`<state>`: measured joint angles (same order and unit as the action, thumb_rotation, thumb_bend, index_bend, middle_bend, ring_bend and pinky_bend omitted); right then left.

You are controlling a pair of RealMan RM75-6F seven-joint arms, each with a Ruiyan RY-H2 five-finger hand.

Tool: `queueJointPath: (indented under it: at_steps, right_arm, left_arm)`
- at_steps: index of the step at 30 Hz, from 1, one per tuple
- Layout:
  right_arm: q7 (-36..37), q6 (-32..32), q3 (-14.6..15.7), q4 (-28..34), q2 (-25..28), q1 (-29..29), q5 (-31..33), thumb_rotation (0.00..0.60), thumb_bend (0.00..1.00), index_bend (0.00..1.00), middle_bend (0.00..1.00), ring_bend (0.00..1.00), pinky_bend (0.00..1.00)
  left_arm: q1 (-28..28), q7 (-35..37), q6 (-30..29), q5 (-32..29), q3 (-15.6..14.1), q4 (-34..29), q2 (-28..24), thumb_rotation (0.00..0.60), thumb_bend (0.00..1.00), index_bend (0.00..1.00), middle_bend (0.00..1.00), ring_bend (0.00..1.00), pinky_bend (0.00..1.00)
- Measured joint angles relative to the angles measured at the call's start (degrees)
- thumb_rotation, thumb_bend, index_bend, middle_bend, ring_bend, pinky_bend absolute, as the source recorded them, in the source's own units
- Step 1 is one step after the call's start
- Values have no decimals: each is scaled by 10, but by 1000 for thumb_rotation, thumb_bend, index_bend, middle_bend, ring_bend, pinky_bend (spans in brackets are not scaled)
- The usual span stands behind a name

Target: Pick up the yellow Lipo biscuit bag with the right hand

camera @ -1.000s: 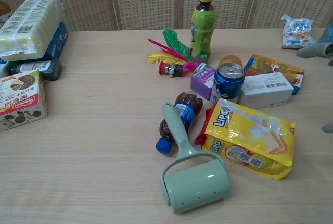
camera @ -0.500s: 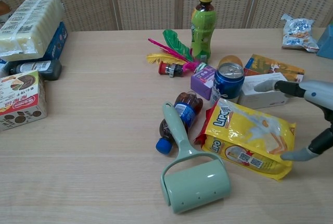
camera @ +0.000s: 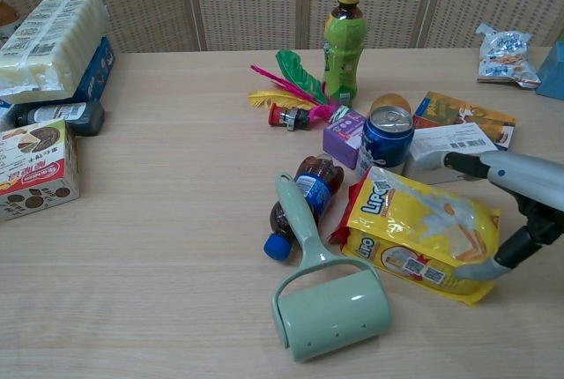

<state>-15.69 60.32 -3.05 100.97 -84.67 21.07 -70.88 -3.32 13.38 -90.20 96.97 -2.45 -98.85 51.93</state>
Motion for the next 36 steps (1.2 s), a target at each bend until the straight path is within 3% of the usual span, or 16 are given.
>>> queueJointPath:
  at_steps: [16, 18, 20, 22, 25, 28, 36]
  right_arm:
    - [24, -6, -5, -60, -46, 11, 20, 600, 0, 0, 0, 0, 8]
    - [36, -4, -6, -73, -54, 11, 15, 600, 2, 0, 1, 0, 96]
    - [50, -2, -7, -84, -59, 12, 9, 600, 30, 40, 69, 55, 265]
    - [69, 1, -8, -101, -66, 11, -1, 600, 90, 174, 234, 212, 443]
    - [93, 13, -10, -125, -79, 9, -20, 600, 179, 368, 438, 409, 629]
    - [110, 24, -10, -140, -87, 6, -31, 600, 236, 463, 532, 497, 711]
    - [125, 49, -10, -123, -70, -4, -49, 600, 240, 484, 547, 513, 722]
  left_arm:
    - [0, -10, 3, -4, 0, 0, 4, 600, 0, 0, 0, 0, 0]
    - [0, -10, 3, -4, 0, 0, 4, 600, 0, 0, 0, 0, 0]
    - [0, -9, 3, -5, 0, 0, 4, 600, 0, 0, 0, 0, 0]
    - [1, -9, 3, -5, 0, 0, 3, 600, 0, 0, 0, 0, 0]
    - [1, -9, 1, -4, 0, 0, 3, 600, 0, 0, 0, 0, 0]
    - [1, -10, 1, -4, 0, 0, 3, 600, 0, 0, 0, 0, 0]
    - [3, -10, -1, -3, 0, -2, 3, 600, 0, 0, 0, 0, 0]
